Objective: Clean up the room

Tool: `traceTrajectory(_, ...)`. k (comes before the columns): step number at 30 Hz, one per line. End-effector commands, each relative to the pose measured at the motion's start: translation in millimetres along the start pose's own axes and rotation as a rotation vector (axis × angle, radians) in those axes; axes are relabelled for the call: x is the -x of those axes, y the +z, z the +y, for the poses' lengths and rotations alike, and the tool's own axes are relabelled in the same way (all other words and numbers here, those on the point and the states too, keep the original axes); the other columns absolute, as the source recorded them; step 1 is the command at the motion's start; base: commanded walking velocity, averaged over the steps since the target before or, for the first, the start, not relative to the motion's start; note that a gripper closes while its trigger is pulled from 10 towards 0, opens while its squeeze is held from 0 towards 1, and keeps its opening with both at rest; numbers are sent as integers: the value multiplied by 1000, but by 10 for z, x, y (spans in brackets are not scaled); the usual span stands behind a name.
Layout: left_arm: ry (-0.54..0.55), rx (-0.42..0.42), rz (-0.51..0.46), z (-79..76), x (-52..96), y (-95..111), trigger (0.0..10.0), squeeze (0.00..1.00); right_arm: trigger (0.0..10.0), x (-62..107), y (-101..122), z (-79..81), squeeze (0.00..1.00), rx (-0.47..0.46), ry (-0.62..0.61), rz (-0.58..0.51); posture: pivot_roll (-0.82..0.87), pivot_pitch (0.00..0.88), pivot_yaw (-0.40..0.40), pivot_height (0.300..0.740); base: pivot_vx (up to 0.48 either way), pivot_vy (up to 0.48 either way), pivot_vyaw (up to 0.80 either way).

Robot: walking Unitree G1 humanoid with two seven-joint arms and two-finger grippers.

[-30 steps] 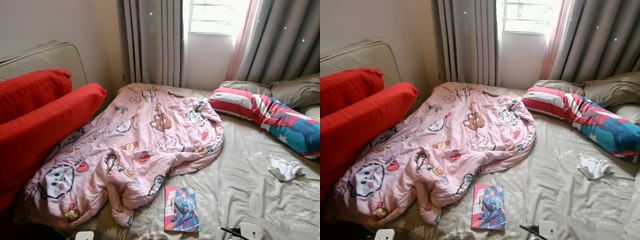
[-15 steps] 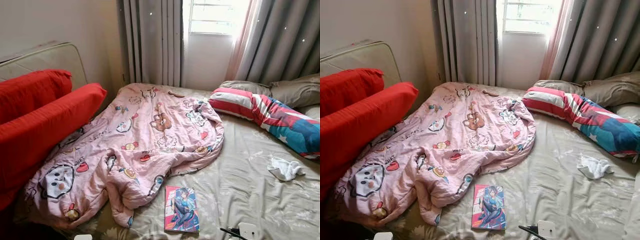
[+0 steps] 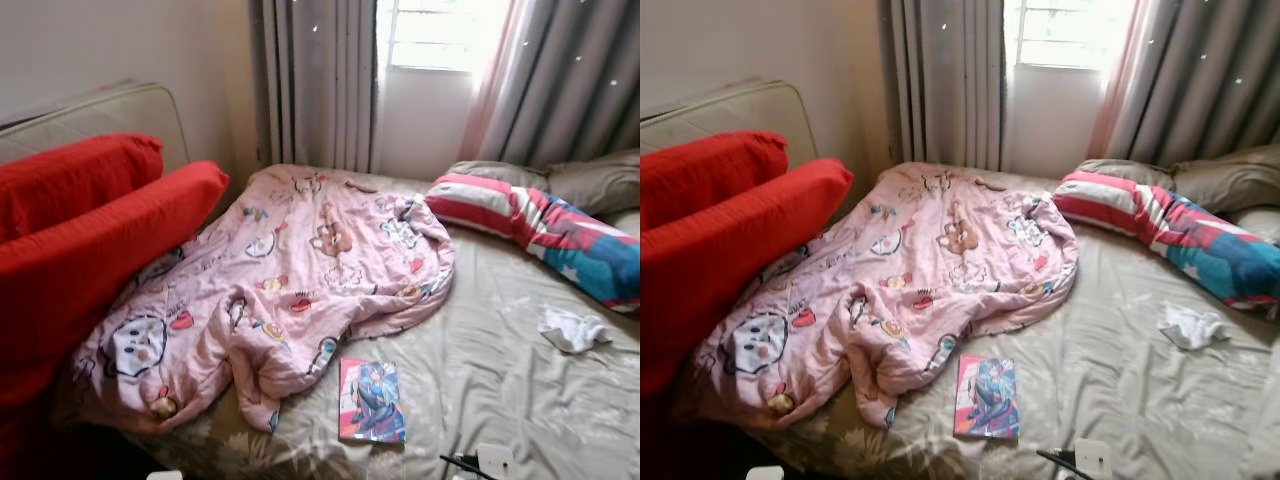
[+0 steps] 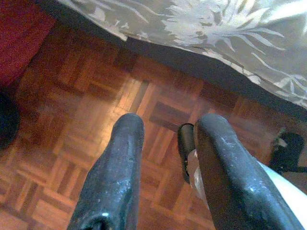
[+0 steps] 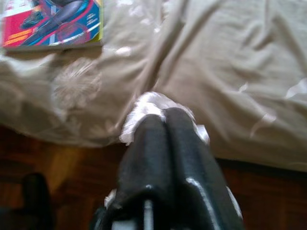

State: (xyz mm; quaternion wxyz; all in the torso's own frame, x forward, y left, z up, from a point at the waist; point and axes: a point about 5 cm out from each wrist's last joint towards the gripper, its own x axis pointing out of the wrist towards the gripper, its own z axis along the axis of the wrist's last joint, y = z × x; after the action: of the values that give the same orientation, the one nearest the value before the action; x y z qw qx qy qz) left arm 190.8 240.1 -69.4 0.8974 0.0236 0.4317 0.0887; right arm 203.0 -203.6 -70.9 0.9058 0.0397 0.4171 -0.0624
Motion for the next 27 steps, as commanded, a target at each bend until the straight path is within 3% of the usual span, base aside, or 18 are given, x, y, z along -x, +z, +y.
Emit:
traceTrajectory(1,-7,-3,19,-27,7,-54,10000,0,10000,-7,51,-18,0,2,-4,-14,-20,0,-23,740,-266,0,0)
traceTrajectory(8,-8,5,15,-44,4,-42,10000,0,10000,-8,55,-19,0,5,-4,-12,-17,0,-25,740,-263,0,0)
traceTrajectory(15,-7,-1,16,-72,-1,-30,10000,0,10000,-10,73,-18,0,18,4,-18,-17,0,-25,740,0,0,0)
traceTrajectory(27,-9,7,13,-108,-4,-27,10000,0,10000,-13,89,-12,0,25,22,-22,-15,0,-28,740,0,0,769)
